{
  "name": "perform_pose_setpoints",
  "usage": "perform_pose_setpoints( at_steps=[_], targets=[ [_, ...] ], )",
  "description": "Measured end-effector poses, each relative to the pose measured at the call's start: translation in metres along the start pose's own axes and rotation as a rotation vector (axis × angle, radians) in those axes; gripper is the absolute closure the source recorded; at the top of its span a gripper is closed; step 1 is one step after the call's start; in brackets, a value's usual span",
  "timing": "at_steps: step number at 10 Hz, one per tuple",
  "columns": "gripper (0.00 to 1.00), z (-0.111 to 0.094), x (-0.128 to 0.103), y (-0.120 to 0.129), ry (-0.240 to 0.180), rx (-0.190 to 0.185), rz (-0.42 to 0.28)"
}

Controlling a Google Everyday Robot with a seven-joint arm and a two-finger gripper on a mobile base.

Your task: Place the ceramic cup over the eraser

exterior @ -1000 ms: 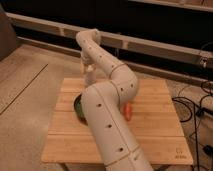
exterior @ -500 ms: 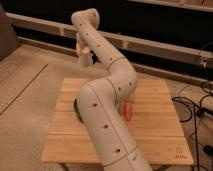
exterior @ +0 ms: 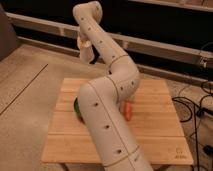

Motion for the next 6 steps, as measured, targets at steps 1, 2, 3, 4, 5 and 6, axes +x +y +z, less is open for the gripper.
perform_pose_setpoints(
  at_steps=[1,2,3,4,5,6],
  targets=[
    [1.0,0.001,0.001,0.0,0.003,0.0,0.001],
    [1.0,0.001,0.007,-0.002,0.02,-0.004,0.004],
    [1.0,-0.001,0.019,-0.007,0.05,-0.009,0.013],
    [1.0,-0.005,0.026,-0.012,0.069,-0.011,0.021],
    [1.0,-0.009,0.034,-0.016,0.087,-0.012,0.028],
    [1.0,-0.015,0.042,-0.021,0.106,-0.006,0.038]
  ],
)
